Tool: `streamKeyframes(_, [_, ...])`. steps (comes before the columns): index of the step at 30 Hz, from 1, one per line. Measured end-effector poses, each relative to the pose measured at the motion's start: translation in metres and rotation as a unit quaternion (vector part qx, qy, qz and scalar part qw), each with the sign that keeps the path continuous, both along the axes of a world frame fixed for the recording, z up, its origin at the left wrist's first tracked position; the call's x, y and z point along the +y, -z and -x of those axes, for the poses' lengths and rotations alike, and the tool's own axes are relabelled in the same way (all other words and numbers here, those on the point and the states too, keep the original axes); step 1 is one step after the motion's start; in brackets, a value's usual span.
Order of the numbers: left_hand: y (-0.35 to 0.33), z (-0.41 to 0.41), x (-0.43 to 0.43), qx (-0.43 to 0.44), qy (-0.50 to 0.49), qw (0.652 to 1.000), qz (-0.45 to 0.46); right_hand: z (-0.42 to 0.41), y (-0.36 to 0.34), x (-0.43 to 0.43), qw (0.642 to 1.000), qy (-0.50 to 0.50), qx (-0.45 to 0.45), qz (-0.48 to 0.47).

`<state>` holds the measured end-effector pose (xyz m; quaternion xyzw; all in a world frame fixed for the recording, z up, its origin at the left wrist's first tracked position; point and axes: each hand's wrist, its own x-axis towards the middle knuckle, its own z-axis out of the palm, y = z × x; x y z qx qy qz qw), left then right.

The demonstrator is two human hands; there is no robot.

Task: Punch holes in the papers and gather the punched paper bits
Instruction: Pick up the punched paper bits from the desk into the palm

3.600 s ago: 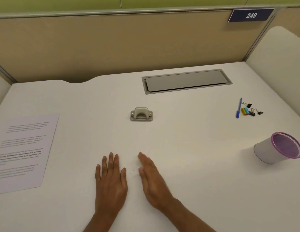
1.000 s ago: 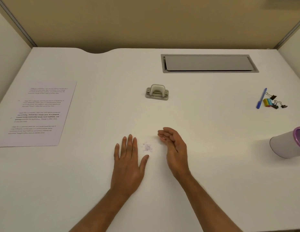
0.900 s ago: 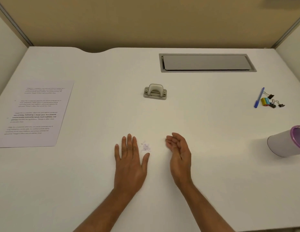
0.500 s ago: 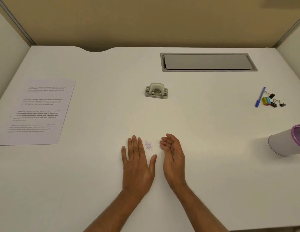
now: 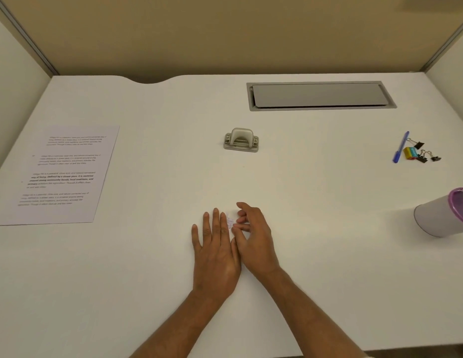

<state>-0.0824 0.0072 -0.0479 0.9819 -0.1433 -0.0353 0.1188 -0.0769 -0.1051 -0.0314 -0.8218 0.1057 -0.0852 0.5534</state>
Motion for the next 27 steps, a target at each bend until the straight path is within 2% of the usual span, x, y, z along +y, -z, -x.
streamKeyframes(4, [0.0,0.004,0.007,-0.006,-0.001,1.0,0.018,0.004,0.0,-0.005,0.999,-0.021,-0.01,0.023])
streamKeyframes(8, [0.004,0.015,0.024,-0.024,0.007,1.0,0.013,0.02,0.011,-0.025,0.989,-0.023,0.009,0.149])
streamKeyframes(10, [0.004,0.016,0.026,-0.025,0.013,1.0,0.01,0.019,0.014,-0.028,0.984,-0.022,0.013,0.177])
streamKeyframes(18, [0.002,0.005,0.02,-0.031,0.031,0.999,0.008,-0.012,0.011,-0.022,0.984,-0.015,0.016,0.176])
streamKeyframes(21, [0.004,0.001,0.019,-0.023,0.021,0.999,0.012,-0.009,0.012,-0.024,0.985,0.032,-0.006,0.169])
streamKeyframes(24, [0.005,-0.007,0.018,-0.021,0.019,0.999,0.018,-0.01,0.015,-0.025,0.975,0.067,0.007,0.211])
streamKeyframes(27, [0.008,-0.016,0.021,-0.026,0.023,0.999,0.019,-0.019,0.015,-0.019,0.968,0.048,0.039,0.244])
